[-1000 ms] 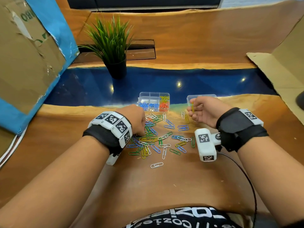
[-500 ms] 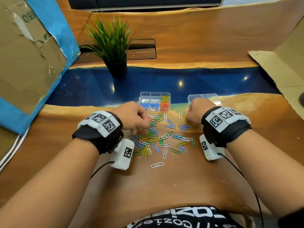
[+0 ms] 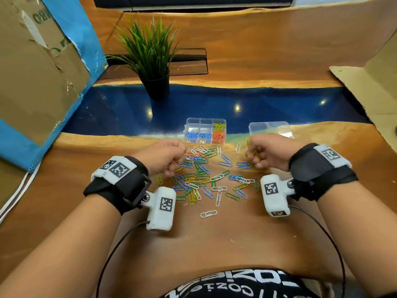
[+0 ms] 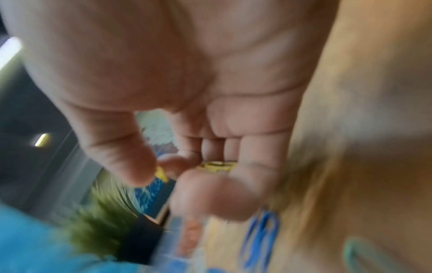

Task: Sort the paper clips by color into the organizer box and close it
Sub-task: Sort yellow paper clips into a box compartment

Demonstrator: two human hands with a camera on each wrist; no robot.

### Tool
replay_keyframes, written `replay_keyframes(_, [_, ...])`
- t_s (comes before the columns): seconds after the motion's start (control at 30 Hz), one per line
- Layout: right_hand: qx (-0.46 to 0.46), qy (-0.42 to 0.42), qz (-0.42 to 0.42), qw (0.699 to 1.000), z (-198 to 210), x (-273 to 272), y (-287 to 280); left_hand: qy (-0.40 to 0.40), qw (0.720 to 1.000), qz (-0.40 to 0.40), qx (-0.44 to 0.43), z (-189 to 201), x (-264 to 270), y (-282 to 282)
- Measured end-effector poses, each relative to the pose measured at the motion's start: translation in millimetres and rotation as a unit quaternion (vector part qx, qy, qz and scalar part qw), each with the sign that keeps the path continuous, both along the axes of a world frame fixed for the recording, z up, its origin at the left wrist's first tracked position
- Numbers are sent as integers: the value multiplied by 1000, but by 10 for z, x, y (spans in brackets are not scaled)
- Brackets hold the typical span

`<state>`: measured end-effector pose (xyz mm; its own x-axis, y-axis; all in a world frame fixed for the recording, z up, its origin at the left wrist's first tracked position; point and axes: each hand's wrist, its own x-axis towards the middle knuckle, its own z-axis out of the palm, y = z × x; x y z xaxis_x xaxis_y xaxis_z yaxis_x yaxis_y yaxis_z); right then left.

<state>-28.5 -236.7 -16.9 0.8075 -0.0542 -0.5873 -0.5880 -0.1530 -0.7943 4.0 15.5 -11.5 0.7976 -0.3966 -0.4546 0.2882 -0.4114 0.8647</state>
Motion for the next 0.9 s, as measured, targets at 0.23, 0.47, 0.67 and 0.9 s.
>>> replay_keyframes(0.23, [280,-63,-48,957,-24,-139,37,-215,907,-207,296,39,-144,-151])
replay_keyframes(0.47, [199,-67,70,975,-4,-186,98,-263,843,-242,402,43,-177,-263])
replay_keyframes(0.67, [-158,-82,264,948,6,-238,180,-259,839,-238,416,47,-161,-281])
replay_keyframes(0.9, [-361,-109,387,842,77,-306,236,-260,840,-235,414,31,-139,-292])
